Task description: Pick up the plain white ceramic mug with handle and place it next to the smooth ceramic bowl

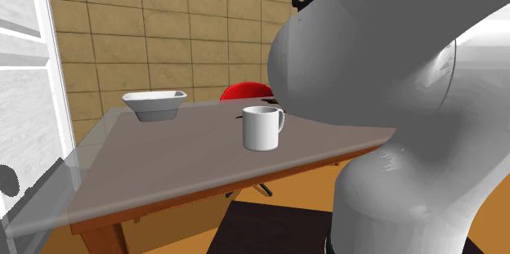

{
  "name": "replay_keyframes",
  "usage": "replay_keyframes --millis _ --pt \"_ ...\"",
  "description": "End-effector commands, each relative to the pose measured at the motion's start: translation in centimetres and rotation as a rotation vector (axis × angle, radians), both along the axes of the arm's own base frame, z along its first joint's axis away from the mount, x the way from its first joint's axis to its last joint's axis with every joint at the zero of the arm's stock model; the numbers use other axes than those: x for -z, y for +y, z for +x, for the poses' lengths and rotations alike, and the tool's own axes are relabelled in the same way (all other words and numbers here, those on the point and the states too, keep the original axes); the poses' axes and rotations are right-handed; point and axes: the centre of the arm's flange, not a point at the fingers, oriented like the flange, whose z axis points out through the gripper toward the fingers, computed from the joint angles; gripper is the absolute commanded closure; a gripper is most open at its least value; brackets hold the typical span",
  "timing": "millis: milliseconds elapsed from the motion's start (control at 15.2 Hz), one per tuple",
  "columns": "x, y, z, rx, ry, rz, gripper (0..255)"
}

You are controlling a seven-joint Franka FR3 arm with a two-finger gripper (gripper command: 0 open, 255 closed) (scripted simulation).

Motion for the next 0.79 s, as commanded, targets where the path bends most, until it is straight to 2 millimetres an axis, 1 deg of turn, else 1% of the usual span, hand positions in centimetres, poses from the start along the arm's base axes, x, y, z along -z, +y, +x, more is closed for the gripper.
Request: replay_keyframes --millis 0,726 --pt "0.0 0.0 0.0 0.000 0.000 0.000 0" --pt "10.0 10.7 2.3 -0.048 0.037 -0.025 0"
